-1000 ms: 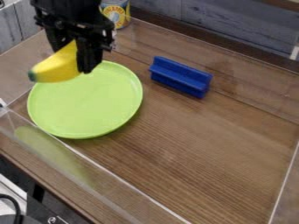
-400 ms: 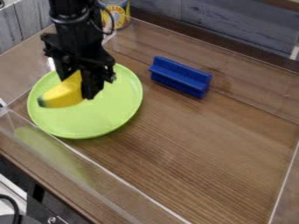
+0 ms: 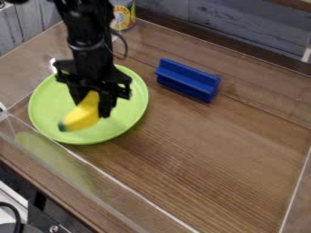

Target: Put the banana in the green plate

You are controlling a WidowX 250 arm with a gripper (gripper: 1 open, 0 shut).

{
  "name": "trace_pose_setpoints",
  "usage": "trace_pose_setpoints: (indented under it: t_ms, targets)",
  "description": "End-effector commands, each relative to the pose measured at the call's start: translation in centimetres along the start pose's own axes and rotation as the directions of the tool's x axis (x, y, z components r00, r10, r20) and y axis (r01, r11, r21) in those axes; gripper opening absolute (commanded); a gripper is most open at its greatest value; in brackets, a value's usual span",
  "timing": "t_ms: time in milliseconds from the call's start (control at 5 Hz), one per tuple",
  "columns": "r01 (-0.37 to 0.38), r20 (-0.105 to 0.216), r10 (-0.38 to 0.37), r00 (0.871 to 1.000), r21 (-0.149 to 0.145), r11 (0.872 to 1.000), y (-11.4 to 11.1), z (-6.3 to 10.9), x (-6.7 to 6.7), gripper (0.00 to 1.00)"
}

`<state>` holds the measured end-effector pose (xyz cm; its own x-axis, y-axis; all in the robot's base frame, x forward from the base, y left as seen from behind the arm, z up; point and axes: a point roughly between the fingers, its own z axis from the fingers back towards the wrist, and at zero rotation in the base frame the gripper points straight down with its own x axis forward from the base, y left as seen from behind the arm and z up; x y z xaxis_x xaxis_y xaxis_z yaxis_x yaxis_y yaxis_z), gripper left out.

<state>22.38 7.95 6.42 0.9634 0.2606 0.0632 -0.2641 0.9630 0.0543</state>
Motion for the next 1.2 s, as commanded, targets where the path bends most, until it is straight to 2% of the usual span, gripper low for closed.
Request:
trace_pose_setpoints:
  t_ms: [0, 200, 600, 800, 1000]
  targets:
    - [-0.035, 0.022, 0.035, 0.999, -0.029, 0.999, 0.6, 0.8, 1.1, 0.00]
    - [-0.066, 0.019, 0.067, 0.998, -0.043, 0.997, 1.9, 0.3, 1.5, 0.00]
    - [-0.109, 0.005, 0.110, 0.994, -0.073, 0.991, -0.1, 1.0, 2.0, 0.00]
    - [-0.154, -0.001, 0.155, 0.988, -0.064, 0.986, 0.0, 1.6, 2.5, 0.00]
    - [-0.210, -0.004, 0.210, 0.978, -0.050, 0.976, 0.4, 0.9, 3.0, 0.00]
